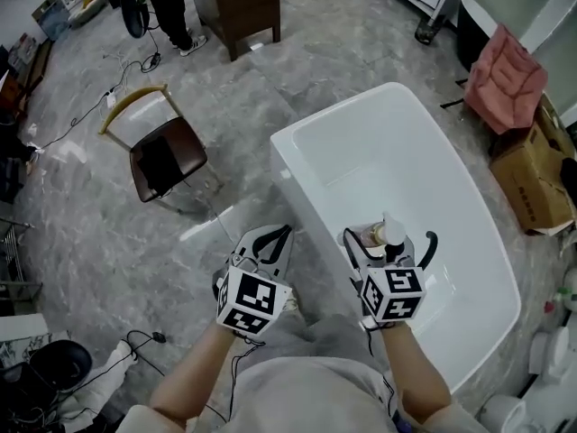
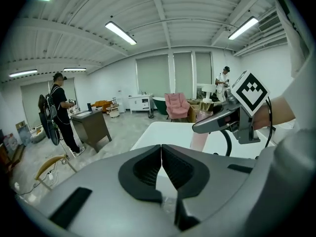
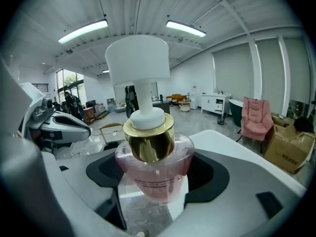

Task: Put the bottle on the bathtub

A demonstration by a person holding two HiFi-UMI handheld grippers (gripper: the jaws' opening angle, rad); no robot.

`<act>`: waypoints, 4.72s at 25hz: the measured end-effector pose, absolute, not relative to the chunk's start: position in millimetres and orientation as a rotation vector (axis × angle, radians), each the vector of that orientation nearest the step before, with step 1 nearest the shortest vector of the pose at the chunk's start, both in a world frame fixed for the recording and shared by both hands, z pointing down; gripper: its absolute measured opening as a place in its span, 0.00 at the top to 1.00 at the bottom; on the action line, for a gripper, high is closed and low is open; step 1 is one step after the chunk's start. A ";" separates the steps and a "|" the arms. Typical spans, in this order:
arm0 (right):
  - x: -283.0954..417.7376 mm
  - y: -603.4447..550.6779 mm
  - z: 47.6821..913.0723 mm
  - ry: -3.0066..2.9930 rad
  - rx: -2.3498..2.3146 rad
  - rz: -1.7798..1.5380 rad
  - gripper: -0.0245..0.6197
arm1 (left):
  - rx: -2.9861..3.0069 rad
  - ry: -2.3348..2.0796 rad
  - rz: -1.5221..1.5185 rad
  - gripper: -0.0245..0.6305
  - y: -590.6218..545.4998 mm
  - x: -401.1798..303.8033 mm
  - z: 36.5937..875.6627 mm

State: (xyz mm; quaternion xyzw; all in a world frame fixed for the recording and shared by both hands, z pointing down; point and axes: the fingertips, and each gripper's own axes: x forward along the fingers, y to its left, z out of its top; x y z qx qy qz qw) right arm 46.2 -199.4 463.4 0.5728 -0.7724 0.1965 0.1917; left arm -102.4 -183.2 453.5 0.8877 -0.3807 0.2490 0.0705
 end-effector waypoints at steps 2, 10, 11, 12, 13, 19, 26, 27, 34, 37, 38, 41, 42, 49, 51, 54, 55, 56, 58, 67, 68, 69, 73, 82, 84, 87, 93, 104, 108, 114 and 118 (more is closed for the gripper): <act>49.8 -207.1 479.3 -2.135 1.640 0.575 0.37 | 2.673 -1.141 0.764 0.93 -194.5 -101.3 463.2; 58.5 -231.0 543.2 -2.061 1.681 0.649 0.37 | 2.565 -1.127 0.755 0.93 -220.4 -93.9 511.5; 60.1 -234.7 550.1 -2.057 1.683 0.655 0.37 | 2.552 -1.124 0.758 0.93 -222.0 -91.9 518.0; 62.0 -238.9 557.0 -2.053 1.686 0.662 0.37 | 2.540 -1.122 0.765 0.93 -223.7 -89.9 524.7; 64.1 -243.1 564.1 -2.049 1.688 0.667 0.37 | 2.525 -1.121 0.773 0.93 -225.2 -88.2 531.9; 73.3 -257.2 611.5 -2.036 1.625 0.657 0.37 | 2.430 -1.131 0.777 0.93 -236.9 -77.2 572.1; 77.9 -269.5 664.1 -2.007 1.664 0.641 0.37 | 2.384 -1.132 0.823 0.93 -244.3 -69.8 616.2; 77.6 -270.4 670.5 -2.007 1.671 0.643 0.37 | 2.375 -1.126 0.836 0.93 -244.5 -70.5 622.2; 88.3 -270.8 702.6 -1.988 1.649 0.613 0.37 | 2.310 -1.069 0.876 0.93 -241.8 -59.3 656.4; 84.4 -268.4 708.7 -2.026 1.645 0.597 0.37 | 2.276 -1.053 0.879 0.93 -233.9 -57.6 673.9; 83.0 -267.8 709.6 -2.042 1.647 0.597 0.37 | 2.272 -1.050 0.880 0.93 -232.8 -56.6 677.5; 78.9 -266.4 710.5 -2.081 1.648 0.610 0.37 | 2.267 -1.040 0.881 0.93 -231.2 -53.1 681.4; 77.6 -266.2 710.3 -2.087 1.647 0.608 0.37 | 2.266 -1.037 0.880 0.93 -230.5 -52.4 681.8; 74.0 -267.9 714.0 -2.067 1.641 0.608 0.37 | 2.285 -1.027 0.874 0.93 -232.7 -54.1 676.6; 73.8 -267.7 714.5 -2.059 1.640 0.595 0.37 | 2.285 -1.024 0.874 0.93 -231.1 -54.8 674.0; 75.3 -267.6 716.0 -2.050 1.638 0.597 0.37 | 2.285 -1.024 0.877 0.93 -226.8 -56.6 671.5; 75.3 -268.3 715.8 -2.053 1.639 0.604 0.36 | 2.285 -1.025 0.876 0.93 -225.8 -57.5 670.3; 75.2 -269.0 714.8 -2.057 1.643 0.611 0.35 | 2.285 -1.027 0.875 0.93 -225.1 -58.6 668.9; 74.8 -270.1 710.3 -2.065 1.658 0.621 0.32 | 2.286 -1.030 0.874 0.93 -223.5 -61.4 665.0; 68.4 -265.9 667.9 -2.071 1.632 0.614 0.27 | 2.325 -1.037 0.850 0.93 -224.2 -67.3 630.9; 67.6 -264.1 661.2 -2.075 1.627 0.608 0.27 | 2.331 -1.040 0.848 0.93 -224.4 -67.6 625.4; 66.3 -262.2 653.9 -2.081 1.622 0.602 0.27 | 2.337 -1.043 0.845 0.93 -224.4 -68.2 619.8; 60.4 -256.1 622.7 -2.118 1.607 0.582 0.27 | 2.364 -1.051 0.834 0.93 -225.0 -70.6 596.2; 70.1 -244.7 537.0 -2.167 1.638 0.546 0.29 | 2.437 -1.088 0.827 0.93 -222.6 -73.5 530.8; 75.4 -242.1 512.8 -2.176 1.668 0.500 0.42 | 2.460 -1.093 0.822 0.93 -219.7 -73.5 516.2; 76.9 -239.7 480.1 -2.202 1.681 0.428 0.52 | 2.478 -1.119 0.808 0.93 -216.4 -77.9 495.4; 76.6 -232.1 411.0 -2.309 1.678 0.275 0.73 | 2.530 -1.179 0.756 0.93 -208.0 -81.7 448.3; 92.4 -203.7 306.7 -2.405 1.694 0.195 0.90 | 2.783 -1.172 0.622 0.93 -184.7 -62.6 357.6; 89.5 -186.6 276.4 -2.460 1.627 0.150 0.91 | 2.866 -1.227 0.559 0.93 -180.2 -61.9 319.0; 77.5 -162.4 224.6 -2.512 1.533 -0.036 0.92 | 2.952 -1.303 0.466 0.93 -167.9 -62.5 271.7; 77.8 -160.0 217.3 -2.536 1.533 -0.022 0.92 | 2.920 -1.396 0.494 0.93 -170.8 -64.4 261.3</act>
